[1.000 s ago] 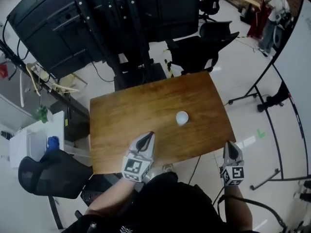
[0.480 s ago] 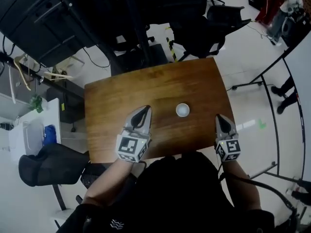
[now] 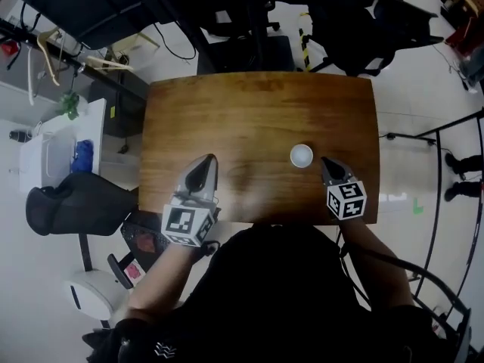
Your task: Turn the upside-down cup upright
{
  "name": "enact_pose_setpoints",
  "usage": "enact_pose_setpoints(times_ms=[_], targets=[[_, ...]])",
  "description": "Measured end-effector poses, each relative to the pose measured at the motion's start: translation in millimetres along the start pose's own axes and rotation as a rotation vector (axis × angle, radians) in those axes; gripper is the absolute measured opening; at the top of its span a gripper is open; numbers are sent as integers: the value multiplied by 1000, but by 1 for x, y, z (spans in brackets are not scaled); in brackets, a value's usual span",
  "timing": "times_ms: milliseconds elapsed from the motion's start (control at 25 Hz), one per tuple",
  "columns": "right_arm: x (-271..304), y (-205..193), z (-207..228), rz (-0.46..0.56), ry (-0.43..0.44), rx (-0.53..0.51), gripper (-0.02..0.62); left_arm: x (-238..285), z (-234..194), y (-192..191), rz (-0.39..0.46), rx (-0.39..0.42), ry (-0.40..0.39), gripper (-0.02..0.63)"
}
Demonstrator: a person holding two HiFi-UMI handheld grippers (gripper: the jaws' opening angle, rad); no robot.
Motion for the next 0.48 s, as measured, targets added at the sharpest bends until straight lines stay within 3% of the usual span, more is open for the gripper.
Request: enact_pose_setpoints(times_ms=[80, 160, 280, 480], targets=[[10, -1, -5, -10, 32, -4, 9, -6, -8, 2, -4, -1, 43, 0], [18, -1, -7, -20, 49, -7, 57, -10, -12, 4, -6, 11, 77, 0], [25, -2, -1, -40, 40, 7, 61, -14, -14, 5, -5, 11, 116, 0], [40, -5, 3, -95, 76, 44, 78, -13, -11, 5, 0, -7, 134, 0]])
Point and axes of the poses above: the fingertips, and each gripper's own axes: x forward along the fingers, z to its right, y out of its top, the point moved 4 cm from there along -x, backward along the fingers
